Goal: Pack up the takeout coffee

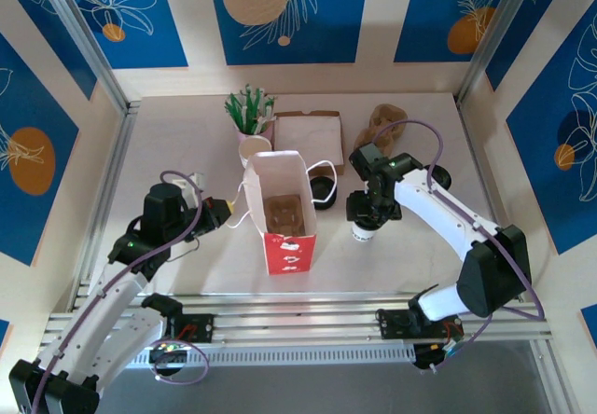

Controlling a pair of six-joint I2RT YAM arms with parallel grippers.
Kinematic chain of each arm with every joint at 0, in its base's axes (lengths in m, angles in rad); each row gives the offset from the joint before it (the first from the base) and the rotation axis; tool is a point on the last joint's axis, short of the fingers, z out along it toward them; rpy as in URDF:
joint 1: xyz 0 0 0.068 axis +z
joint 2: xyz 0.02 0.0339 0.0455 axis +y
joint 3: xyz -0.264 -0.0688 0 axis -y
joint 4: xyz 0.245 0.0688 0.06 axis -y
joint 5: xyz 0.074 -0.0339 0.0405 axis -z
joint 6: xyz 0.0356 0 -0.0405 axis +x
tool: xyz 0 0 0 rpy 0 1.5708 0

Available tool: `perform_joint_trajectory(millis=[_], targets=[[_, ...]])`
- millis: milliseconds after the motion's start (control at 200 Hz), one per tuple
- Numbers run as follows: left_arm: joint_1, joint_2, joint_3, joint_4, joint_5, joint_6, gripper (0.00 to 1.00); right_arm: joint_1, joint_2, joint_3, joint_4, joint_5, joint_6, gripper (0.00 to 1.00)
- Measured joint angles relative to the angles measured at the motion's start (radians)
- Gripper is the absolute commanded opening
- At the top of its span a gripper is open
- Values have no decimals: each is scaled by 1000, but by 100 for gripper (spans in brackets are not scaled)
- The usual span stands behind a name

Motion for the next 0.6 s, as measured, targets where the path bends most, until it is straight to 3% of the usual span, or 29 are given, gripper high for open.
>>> perform_joint_trajectory(millis=[165, 295, 595], targets=[[-3, 0, 0, 0, -2, 0, 0, 9, 0, 0, 0, 5, 11, 76], [-4, 0, 0, 0, -8, 0, 0, 36, 5, 24, -17, 32, 24, 87], [-4, 1, 0, -1, -8, 11, 0, -16, 51, 50, -63, 22, 4, 94]])
